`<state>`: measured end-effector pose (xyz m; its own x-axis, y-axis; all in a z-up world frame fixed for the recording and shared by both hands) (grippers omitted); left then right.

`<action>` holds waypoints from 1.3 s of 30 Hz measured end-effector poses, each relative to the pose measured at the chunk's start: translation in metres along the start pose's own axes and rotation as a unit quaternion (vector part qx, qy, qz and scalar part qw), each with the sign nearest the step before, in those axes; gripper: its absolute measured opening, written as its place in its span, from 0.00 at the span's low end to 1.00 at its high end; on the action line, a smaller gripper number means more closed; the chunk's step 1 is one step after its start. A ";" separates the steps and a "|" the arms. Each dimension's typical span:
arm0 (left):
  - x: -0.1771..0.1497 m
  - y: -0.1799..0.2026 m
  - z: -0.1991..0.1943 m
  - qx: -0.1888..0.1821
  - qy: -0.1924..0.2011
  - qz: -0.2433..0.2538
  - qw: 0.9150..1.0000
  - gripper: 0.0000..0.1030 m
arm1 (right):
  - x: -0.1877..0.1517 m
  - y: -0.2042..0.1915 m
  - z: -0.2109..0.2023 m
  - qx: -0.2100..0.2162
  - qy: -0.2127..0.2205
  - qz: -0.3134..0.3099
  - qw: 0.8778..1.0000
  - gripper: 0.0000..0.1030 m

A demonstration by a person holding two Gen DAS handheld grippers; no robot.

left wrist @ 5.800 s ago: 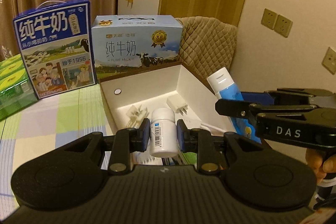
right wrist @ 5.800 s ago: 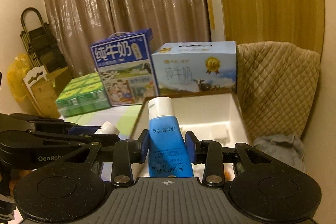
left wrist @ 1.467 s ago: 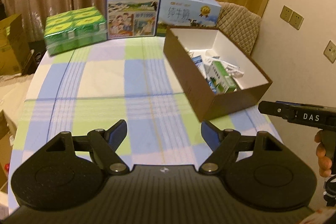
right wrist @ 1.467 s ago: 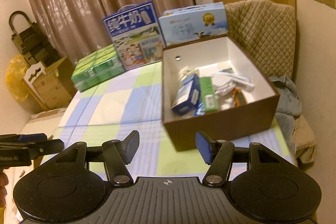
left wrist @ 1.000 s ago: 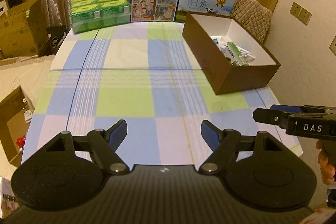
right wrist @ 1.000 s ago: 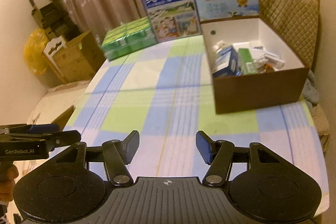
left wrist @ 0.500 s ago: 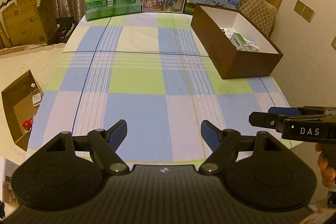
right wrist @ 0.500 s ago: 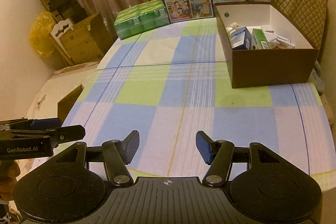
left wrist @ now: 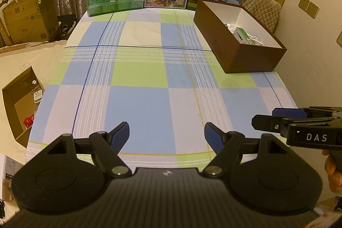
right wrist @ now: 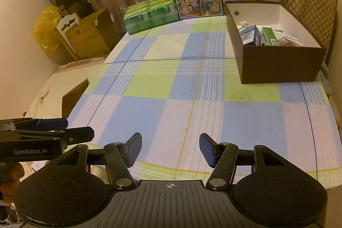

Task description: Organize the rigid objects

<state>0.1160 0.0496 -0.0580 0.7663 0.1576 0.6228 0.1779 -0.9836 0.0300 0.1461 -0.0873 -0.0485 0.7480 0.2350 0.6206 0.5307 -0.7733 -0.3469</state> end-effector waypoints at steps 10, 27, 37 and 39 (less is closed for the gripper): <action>0.000 0.002 0.000 -0.002 0.000 0.001 1.000 0.72 | 0.000 0.000 -0.002 -0.004 0.000 0.001 1.000 0.55; 0.001 0.003 0.003 -0.003 -0.002 -0.001 1.000 0.72 | 0.000 0.001 -0.001 -0.003 -0.002 0.001 1.000 0.55; 0.002 0.007 0.006 -0.007 0.000 0.003 1.000 0.72 | 0.000 0.001 0.000 -0.004 -0.003 0.003 1.000 0.55; 0.004 0.009 0.007 -0.008 -0.002 0.005 1.000 0.72 | 0.000 0.002 0.000 -0.005 -0.003 0.004 1.000 0.55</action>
Point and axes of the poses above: each gripper's, at about its wrist camera, not at the fingertips, and z roughly the way its jaws point, y to its right, x to its top, the point moved 9 cm from there along z, roughly the way its jaws point, and after that the axes turned 7 degrees about x, right-handed, at the moved point
